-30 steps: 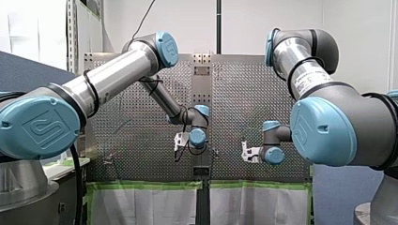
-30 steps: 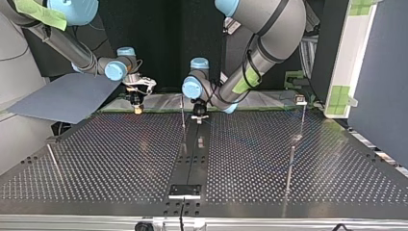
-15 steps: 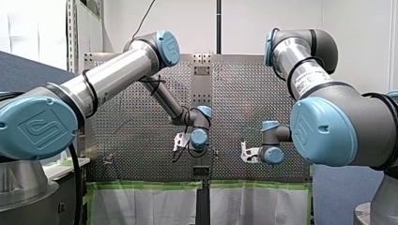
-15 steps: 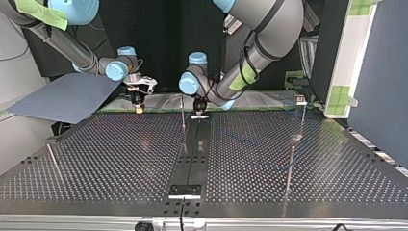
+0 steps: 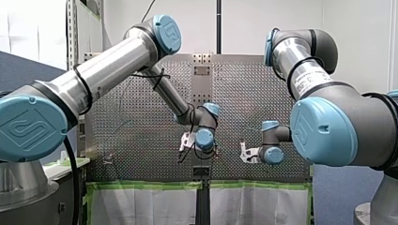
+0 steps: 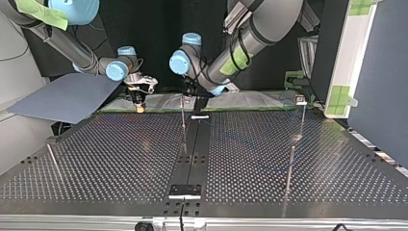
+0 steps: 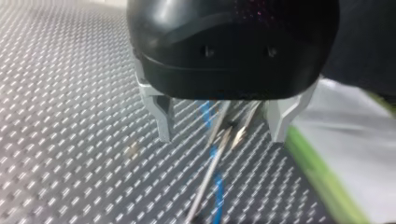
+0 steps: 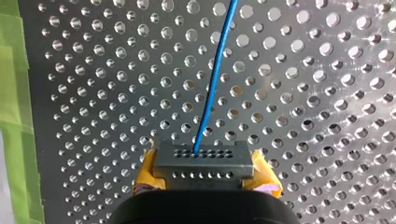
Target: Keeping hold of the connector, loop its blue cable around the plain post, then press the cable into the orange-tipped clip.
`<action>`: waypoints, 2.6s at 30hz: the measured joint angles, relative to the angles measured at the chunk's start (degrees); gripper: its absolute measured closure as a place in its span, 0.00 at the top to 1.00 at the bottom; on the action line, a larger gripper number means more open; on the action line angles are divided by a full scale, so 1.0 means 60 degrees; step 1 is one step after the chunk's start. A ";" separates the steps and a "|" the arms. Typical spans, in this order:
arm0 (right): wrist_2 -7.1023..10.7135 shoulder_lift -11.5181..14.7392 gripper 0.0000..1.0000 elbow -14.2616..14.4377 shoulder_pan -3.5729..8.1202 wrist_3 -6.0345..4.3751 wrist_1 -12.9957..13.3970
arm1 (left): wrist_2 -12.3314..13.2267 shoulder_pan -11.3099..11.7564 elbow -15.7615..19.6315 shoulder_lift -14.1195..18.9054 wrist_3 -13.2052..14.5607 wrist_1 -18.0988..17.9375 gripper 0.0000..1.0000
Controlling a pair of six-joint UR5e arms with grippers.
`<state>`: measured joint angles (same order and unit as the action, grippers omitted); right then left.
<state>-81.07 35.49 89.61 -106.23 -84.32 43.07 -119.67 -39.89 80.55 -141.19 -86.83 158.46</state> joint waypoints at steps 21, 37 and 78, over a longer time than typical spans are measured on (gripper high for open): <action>0.0035 0.0001 0.00 0.0000 0.0013 0.0001 -0.0029 | 0.0012 -0.0457 0.0473 0.0014 -0.0327 -0.0474 1.00; 0.0071 -0.0002 0.00 0.0088 -0.0036 0.0013 -0.0086 | -0.0085 -0.0557 0.0482 0.0015 -0.0551 -0.0232 1.00; 0.0185 0.0011 0.00 0.3168 -0.0809 0.0323 0.2133 | -0.1576 -0.1173 0.2129 0.0869 -0.0767 -0.0329 1.00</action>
<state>-79.96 35.55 108.62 -111.08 -82.38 55.87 -129.12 -46.93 93.33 -135.98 -91.43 156.48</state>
